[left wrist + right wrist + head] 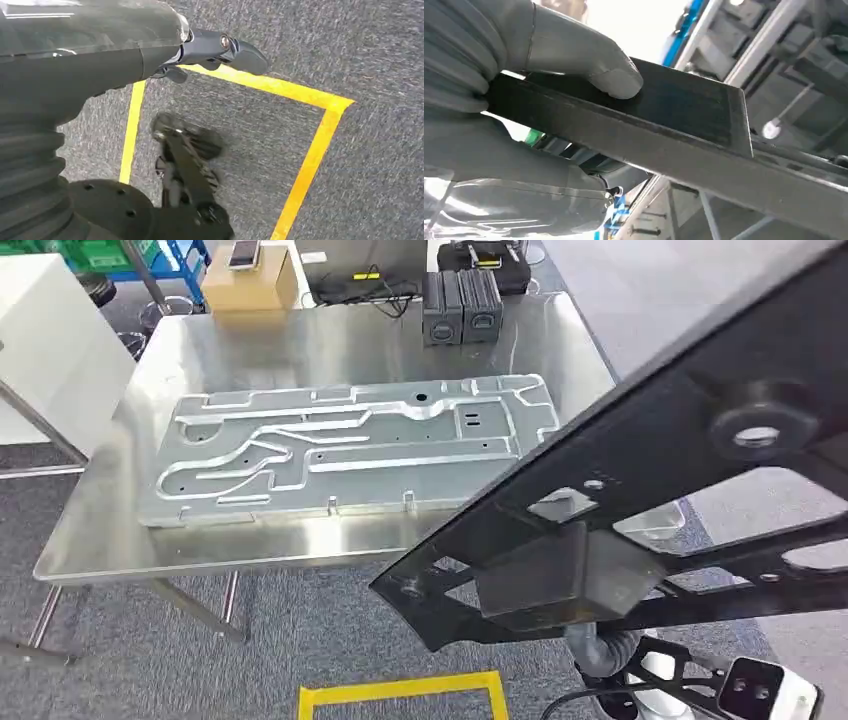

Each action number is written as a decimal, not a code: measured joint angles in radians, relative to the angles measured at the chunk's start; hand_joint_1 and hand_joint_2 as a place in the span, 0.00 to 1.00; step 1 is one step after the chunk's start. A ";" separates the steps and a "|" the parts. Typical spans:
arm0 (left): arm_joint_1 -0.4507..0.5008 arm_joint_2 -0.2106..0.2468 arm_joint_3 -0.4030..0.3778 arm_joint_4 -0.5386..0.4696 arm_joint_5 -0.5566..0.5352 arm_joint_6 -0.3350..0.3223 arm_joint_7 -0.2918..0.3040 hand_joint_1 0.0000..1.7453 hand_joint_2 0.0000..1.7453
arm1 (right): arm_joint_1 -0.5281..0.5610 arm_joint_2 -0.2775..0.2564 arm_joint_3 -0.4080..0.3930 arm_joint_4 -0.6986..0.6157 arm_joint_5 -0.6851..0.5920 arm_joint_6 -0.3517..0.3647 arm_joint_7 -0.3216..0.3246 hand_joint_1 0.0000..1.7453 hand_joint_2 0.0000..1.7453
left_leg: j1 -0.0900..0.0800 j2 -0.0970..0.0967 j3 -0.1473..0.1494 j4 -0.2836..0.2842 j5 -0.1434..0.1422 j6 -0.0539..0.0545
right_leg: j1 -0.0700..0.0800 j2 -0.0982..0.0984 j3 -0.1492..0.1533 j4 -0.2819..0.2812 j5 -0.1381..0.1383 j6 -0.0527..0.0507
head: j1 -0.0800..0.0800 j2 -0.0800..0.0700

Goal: Take the parts from the cabinet and place them on the table.

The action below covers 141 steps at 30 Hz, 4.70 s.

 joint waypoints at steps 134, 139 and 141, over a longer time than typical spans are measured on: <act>0.029 -0.039 -0.046 0.007 -0.164 -0.086 0.082 0.00 0.00 | 0.007 0.065 -1.444 1.703 1.380 -0.534 0.786 0.00 0.00 | -0.009 0.002 0.215 -0.355 0.173 0.068 | -0.004 -0.020 -0.146 0.095 -0.018 0.056 | 0.000 0.000; 0.031 -0.042 -0.063 0.010 -0.177 -0.094 0.100 0.00 0.00 | -0.002 0.089 -1.471 1.741 1.364 -0.516 0.839 0.00 0.00 | -0.001 0.004 0.128 -0.311 0.203 0.054 | -0.022 -0.021 -0.115 0.218 -0.022 0.078 | 0.000 0.000; 0.030 -0.044 -0.073 0.011 -0.178 -0.097 0.102 0.00 0.00 | -0.007 0.096 -1.479 1.750 1.356 -0.510 0.841 0.00 0.00 | 0.003 0.003 0.098 -0.280 0.204 0.046 | -0.032 -0.020 0.007 0.041 0.013 0.086 | 0.000 0.000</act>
